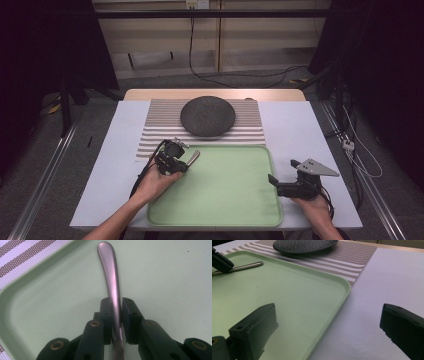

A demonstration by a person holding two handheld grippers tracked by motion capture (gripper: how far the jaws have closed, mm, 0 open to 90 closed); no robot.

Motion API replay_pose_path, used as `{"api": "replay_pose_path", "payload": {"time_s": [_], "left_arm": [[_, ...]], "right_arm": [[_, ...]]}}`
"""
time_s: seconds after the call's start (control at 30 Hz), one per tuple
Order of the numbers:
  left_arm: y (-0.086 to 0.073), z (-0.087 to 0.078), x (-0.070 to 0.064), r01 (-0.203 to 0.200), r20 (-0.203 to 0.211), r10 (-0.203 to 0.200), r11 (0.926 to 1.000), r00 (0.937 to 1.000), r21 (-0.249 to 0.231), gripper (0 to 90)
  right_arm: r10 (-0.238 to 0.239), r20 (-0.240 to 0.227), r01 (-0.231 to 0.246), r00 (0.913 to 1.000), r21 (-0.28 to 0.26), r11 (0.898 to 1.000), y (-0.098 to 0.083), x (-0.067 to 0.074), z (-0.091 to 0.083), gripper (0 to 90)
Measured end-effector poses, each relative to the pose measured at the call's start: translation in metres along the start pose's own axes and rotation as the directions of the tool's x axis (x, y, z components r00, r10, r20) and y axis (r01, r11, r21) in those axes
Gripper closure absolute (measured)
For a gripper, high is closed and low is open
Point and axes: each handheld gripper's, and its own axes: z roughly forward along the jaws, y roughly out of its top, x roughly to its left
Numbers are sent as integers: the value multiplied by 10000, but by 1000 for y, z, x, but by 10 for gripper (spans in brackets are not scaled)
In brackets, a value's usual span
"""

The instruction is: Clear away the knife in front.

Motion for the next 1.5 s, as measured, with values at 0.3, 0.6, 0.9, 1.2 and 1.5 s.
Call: {"api": "replay_pose_path", "payload": {"time_s": [0.3,0.6,0.9,1.2,1.5], "left_arm": [[-5,-2,0,25,-12,-25,9999,10000,-117,795],[-18,-4,-4,-180,-42,179,9990,9998,-415,785],[-21,-4,1,-101,-170,90,9978,9998,-651,638],[-23,0,6,-202,48,208,9947,9998,-1004,325],[-20,-6,4,-358,354,440,9781,9984,-2048,115]], "right_arm": [[25,-18,-25,10000,0,10000,0,0,1,9],[-28,-55,28,10000,-16,10000,0,0,0,8],[-24,-72,24,10000,-23,10000,0,0,0,9],[29,-106,-29,9999,-23,10000,0,0,-1,9],[136,-207,-137,9997,-34,9999,0,-2,1,8]]}}
